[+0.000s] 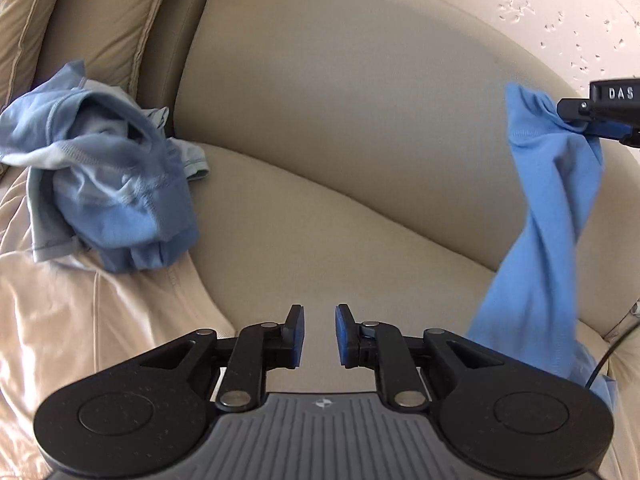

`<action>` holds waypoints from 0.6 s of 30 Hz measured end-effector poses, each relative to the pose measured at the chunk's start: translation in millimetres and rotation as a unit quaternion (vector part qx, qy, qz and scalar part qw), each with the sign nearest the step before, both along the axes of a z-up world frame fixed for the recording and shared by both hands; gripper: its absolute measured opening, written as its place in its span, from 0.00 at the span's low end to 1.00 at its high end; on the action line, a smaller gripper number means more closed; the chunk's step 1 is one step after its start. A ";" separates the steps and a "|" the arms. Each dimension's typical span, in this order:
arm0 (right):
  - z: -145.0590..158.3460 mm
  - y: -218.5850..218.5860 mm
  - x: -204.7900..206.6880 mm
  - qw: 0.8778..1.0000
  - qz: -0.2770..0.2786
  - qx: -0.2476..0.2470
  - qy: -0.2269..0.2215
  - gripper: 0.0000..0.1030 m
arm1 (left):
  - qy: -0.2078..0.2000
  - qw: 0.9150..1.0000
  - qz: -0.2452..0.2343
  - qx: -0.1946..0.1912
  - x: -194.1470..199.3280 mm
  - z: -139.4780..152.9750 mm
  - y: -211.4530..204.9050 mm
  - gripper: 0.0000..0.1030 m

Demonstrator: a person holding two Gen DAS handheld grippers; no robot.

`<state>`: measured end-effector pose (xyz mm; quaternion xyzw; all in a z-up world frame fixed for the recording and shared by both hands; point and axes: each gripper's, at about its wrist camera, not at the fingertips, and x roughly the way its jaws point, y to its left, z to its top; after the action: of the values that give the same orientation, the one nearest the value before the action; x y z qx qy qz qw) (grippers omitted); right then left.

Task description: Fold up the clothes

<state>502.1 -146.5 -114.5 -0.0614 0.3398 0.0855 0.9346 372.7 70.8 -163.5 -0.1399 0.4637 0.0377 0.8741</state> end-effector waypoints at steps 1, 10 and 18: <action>4.0 -9.5 5.2 1.000 -0.019 0.011 -0.003 0.51 | -0.001 1.000 -0.007 0.003 4.1 -2.2 -4.9 0.22; -72.3 -71.6 -42.3 0.997 0.008 0.000 0.071 0.50 | 0.035 0.999 -0.027 -0.020 16.5 -57.7 -51.5 0.21; -129.5 -24.7 -30.9 0.997 0.065 0.004 0.043 0.48 | 0.026 0.999 0.007 0.031 56.4 -61.2 -49.0 0.21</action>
<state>471.2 -171.2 -244.0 -0.0761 0.3750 0.1503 0.9116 429.0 21.8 -224.7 -0.1155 0.4839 0.0620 0.8652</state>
